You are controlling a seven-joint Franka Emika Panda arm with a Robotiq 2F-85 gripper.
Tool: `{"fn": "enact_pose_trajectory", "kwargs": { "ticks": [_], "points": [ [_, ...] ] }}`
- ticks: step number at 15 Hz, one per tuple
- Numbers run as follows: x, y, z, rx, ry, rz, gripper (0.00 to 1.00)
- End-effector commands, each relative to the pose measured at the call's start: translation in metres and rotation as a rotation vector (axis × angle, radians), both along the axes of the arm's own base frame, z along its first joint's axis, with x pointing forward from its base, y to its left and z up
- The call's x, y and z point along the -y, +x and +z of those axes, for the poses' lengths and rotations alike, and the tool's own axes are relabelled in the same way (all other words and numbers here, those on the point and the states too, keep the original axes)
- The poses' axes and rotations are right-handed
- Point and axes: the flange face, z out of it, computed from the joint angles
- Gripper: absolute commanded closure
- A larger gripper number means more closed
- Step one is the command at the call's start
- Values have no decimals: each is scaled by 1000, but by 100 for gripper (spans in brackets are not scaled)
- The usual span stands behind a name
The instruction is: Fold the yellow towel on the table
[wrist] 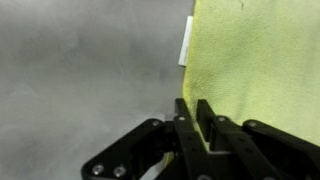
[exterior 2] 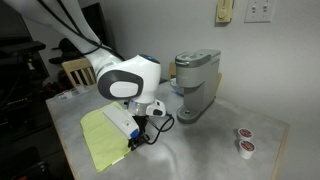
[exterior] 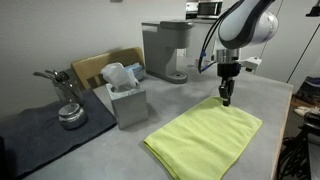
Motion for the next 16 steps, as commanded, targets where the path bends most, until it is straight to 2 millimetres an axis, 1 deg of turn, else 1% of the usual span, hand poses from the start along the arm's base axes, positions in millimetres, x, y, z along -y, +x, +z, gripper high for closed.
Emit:
{"fn": "enact_pose_trajectory", "kwargs": {
  "ticks": [1,5,6,7,10,16],
  "points": [
    [-3,2,-3,0,18,29,85],
    [-2,2,-2,2,20,29,91],
    [-1,1,-1,0,22,28,95],
    [-1,1,1,-1,21,26,95],
    [-2,-2,7,-5,11,25,100],
    [-6,-7,28,14,-19,45,99]
  ]
}}
